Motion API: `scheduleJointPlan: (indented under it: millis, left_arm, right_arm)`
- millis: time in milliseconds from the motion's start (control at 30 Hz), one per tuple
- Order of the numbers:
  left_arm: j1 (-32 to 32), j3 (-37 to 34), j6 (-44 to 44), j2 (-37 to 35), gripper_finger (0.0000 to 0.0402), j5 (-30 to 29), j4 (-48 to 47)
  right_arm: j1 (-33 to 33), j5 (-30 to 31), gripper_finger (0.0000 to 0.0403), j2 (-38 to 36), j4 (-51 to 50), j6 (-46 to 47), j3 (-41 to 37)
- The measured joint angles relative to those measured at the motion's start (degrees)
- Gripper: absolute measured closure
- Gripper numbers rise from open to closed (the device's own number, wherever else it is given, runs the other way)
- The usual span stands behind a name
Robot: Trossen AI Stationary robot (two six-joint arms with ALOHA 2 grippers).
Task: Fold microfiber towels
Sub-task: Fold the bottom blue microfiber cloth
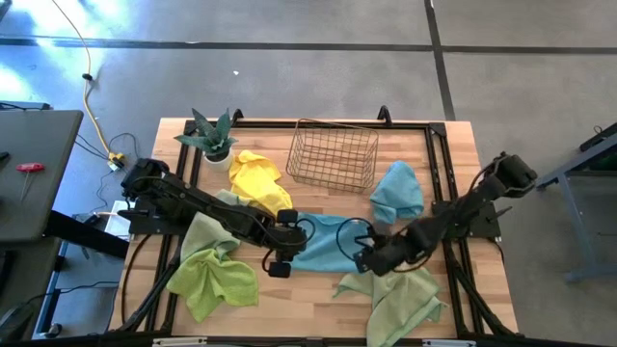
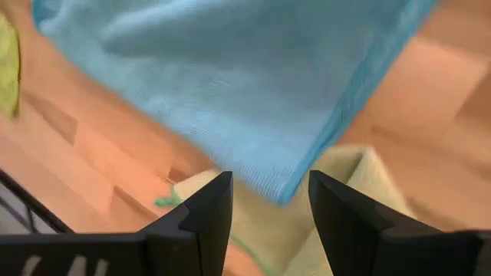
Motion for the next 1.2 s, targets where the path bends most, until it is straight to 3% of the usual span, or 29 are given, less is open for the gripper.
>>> scheduleJointPlan:
  millis: [200,400,700,1033,1200]
  left_arm:
    - [0.7,0.0,0.0,2.3,0.0275,-0.5,0.7]
    - [1.0,0.1,0.0,6.0,0.0275,-0.4,1.0]
    - [1.3,0.0,1.9,8.1,0.0275,0.5,0.4]
    - [3.0,-0.1,3.0,8.1,0.0275,0.9,0.2]
    - [3.0,-3.9,1.6,8.0,0.0275,3.5,4.2]
  right_arm:
    - [2.8,0.9,0.0238,5.2,3.8,12.9,0.0]
    - [3.0,2.9,0.0238,9.2,9.7,14.3,0.0]
    - [3.7,2.9,0.0238,10.2,10.5,15.6,0.0]
    - [5.0,6.1,0.0238,9.2,3.9,20.8,0.0]
    - [4.5,7.8,0.0238,9.2,2.7,21.3,0.0]
